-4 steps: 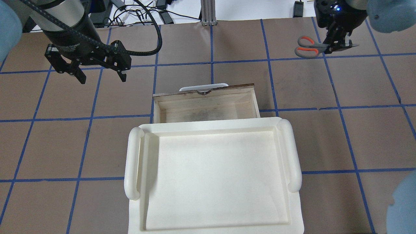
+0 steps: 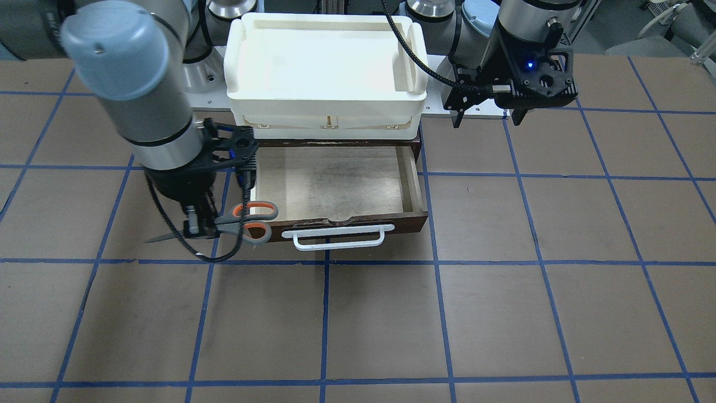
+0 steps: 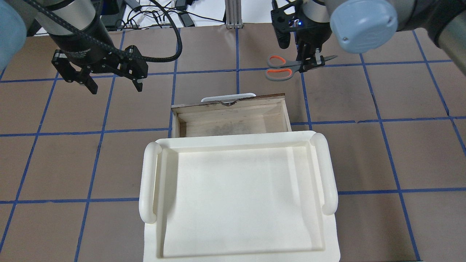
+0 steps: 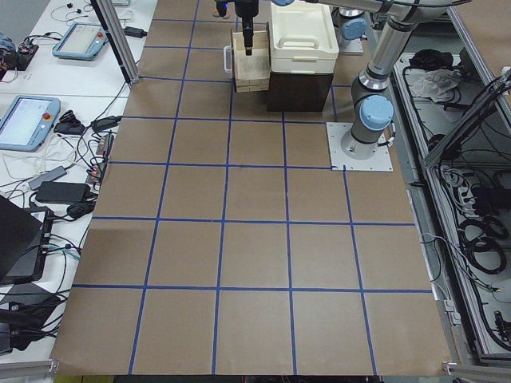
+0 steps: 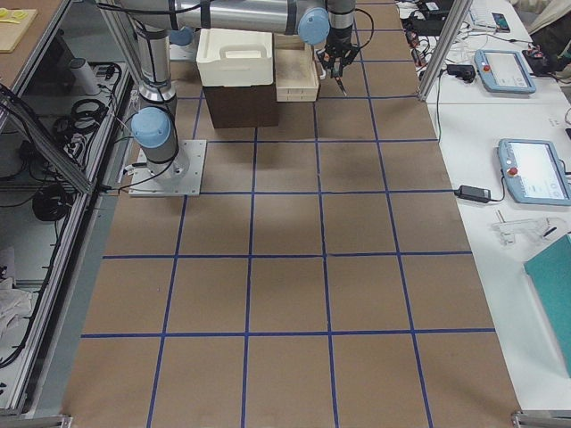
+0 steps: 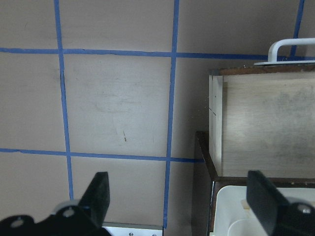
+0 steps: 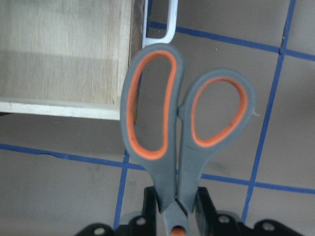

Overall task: Put scissors in drawer and close it
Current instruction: 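Carry the grey-and-orange scissors with the right gripper over the open drawer, then lower the scissors into the drawer and open the right gripper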

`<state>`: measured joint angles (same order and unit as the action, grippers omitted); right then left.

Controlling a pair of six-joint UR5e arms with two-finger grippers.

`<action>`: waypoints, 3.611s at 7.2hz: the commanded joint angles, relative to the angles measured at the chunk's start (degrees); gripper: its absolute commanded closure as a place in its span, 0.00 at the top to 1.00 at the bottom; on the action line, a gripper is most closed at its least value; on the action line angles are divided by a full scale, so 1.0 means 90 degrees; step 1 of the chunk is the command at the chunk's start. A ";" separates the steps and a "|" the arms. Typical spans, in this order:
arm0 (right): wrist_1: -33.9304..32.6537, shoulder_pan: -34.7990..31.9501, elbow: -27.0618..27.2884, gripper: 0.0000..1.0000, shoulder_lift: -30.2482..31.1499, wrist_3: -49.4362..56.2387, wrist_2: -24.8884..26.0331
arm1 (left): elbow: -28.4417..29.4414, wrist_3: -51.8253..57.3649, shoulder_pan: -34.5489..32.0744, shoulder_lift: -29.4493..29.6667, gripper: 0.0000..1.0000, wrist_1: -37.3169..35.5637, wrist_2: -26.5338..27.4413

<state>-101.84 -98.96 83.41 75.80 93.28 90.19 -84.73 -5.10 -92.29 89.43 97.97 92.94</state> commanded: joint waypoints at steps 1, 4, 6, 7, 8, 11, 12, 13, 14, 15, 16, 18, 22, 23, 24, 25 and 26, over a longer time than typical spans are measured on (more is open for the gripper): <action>0.0036 -0.0711 0.0010 0.00 -0.0043 -0.0285 -0.0079 | 0.0000 0.0000 0.0010 -0.0014 1.00 0.0003 0.0015; -0.0012 -0.1424 0.0039 0.00 -0.0267 -0.0315 -0.0118 | 0.0000 0.0010 0.0000 -0.0014 1.00 0.0003 0.0025; 0.0017 -0.1495 0.0068 0.00 -0.0472 -0.0345 -0.0390 | 0.0010 0.0000 0.0000 -0.0024 1.00 0.0003 0.0034; 0.0017 -0.1562 0.0088 0.00 -0.0531 -0.0403 -0.0402 | 0.0000 0.0000 0.0000 -0.0024 1.00 0.0003 0.0034; 0.0027 -0.1631 0.0088 0.00 -0.0590 -0.0587 -0.0518 | 0.0010 0.0000 0.0000 -0.0014 1.00 0.0003 0.0034; 0.0307 -0.1680 0.0098 0.00 -0.0590 -0.0967 -0.0509 | 0.0000 0.0000 0.0000 -0.0014 1.00 0.0003 0.0034; 0.0445 -0.1690 0.0098 0.00 -0.0552 -0.1463 -0.0500 | 0.0000 0.0000 0.0000 -0.0014 1.00 0.0003 0.0034; 0.0466 -0.1709 0.0098 0.00 -0.0561 -0.1603 -0.0499 | 0.0000 0.0000 0.0000 -0.0024 1.00 0.0003 0.0034; 0.0514 -0.1719 0.0098 0.00 -0.0580 -0.1866 -0.0509 | 0.0000 0.0000 0.0000 -0.0014 1.00 0.0003 0.0034; 0.0583 -0.1739 0.0107 0.00 -0.0590 -0.2110 -0.0519 | 0.0000 0.0000 0.0000 -0.0014 1.00 0.0003 0.0034; 0.0583 -0.1748 0.0108 0.00 -0.0581 -0.2112 -0.0519 | 0.0000 0.0000 0.0000 -0.0024 1.00 0.0003 0.0034; 0.0574 -0.1778 0.0127 0.12 -0.0639 -0.2112 -0.0509 | 0.0010 0.0000 0.0000 -0.0014 1.00 0.0003 0.0034; 0.0476 -0.1788 0.0127 1.00 -0.0610 -0.2229 -0.0539 | 0.0000 0.0000 0.0000 -0.0024 1.00 0.0013 0.0015; 0.0476 -0.1778 0.0127 1.00 -0.0600 -0.2558 -0.0539 | 0.0000 0.0000 0.0000 -0.0024 1.00 0.0013 0.0015; 0.0457 -0.1768 0.0059 1.00 -0.0513 -0.2910 -0.0471 | 0.0000 0.0010 0.0000 -0.0024 1.00 0.0004 0.0015; 0.0427 -0.1729 0.0059 1.00 -0.0338 -0.4170 -0.0528 | 0.0010 -0.0010 0.0000 0.0034 1.00 -0.0026 -0.0033; 0.0427 -0.1623 0.0039 1.00 -0.0124 -0.5759 -0.0480 | 0.0039 -0.0145 -0.0009 0.0189 1.00 -0.0132 -0.0111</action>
<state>-97.88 -114.42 83.97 72.59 56.62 85.64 -84.60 -5.44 -92.30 89.88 97.59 92.61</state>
